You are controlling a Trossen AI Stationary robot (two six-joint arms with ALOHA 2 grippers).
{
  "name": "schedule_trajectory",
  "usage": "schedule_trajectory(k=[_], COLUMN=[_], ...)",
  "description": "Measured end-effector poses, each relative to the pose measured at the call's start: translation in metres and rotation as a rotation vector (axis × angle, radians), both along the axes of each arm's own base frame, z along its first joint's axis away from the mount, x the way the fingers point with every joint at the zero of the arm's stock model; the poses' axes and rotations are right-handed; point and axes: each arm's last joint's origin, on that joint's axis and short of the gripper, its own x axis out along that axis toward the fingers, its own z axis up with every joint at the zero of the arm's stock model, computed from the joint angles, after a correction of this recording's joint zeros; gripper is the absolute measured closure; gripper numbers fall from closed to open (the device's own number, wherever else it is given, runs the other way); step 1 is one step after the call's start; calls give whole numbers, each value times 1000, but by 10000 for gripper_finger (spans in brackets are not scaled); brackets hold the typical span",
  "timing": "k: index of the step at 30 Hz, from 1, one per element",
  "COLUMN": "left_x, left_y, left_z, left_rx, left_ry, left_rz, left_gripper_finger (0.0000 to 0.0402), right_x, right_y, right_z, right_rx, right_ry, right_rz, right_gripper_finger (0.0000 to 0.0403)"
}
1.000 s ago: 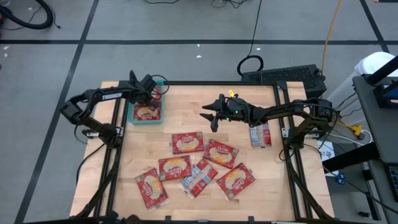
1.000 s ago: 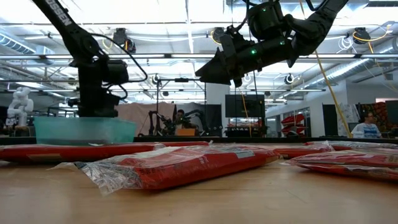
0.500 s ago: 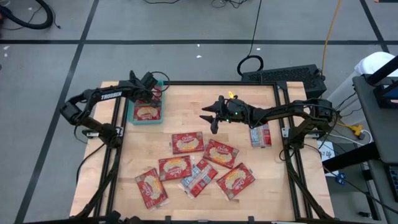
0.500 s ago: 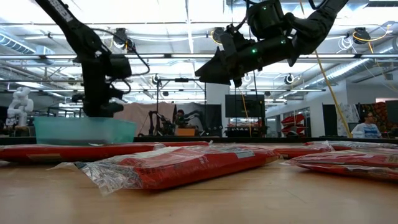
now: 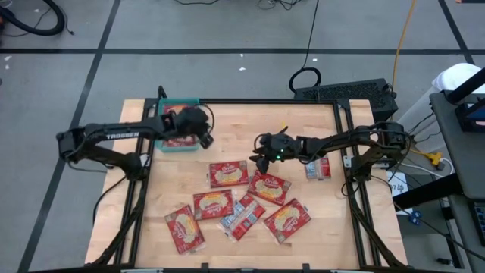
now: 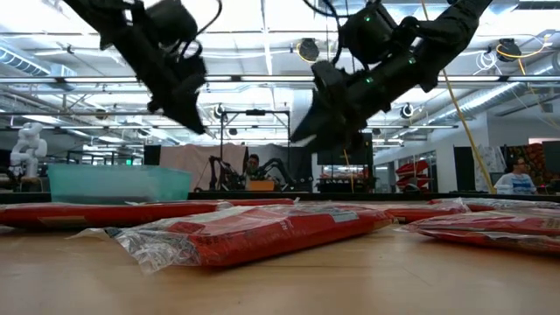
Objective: Sort popcorn bags into baskets
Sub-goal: Put the popcorn bag into the blue bin
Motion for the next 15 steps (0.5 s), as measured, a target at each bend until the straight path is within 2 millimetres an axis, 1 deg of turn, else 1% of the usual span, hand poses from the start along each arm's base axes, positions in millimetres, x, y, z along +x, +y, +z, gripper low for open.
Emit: schedule_trajectory(k=[4, 6, 8, 10, 12, 15], left_x=[16, 20, 23, 24, 25, 25], left_y=[-26, -37, -46, -53, -58, -60], left_z=[4, 6, 7, 7, 7, 7], left_rx=[16, 26, 35, 53, 69, 76], left_ry=[-71, -105, -110, -105, -101, -94], left_rz=[-110, -154, -184, -196, -207, -220], left_gripper_finger=[346, 346, 346, 346, 346, 346], right_x=[3, 7, 9, 12, 17, 26], right_y=[1, 1, -1, -2, -4, -5], right_z=[-17, -26, -41, -53, -58, -63], right_rx=[26, 41, 60, 95, 137, 167], right_ry=[52, 55, 87, 86, 49, 50], right_rz=[-4, -11, -26, -28, -10, 23], right_gripper_finger=[214, 196, 175, 155, 141, 133])
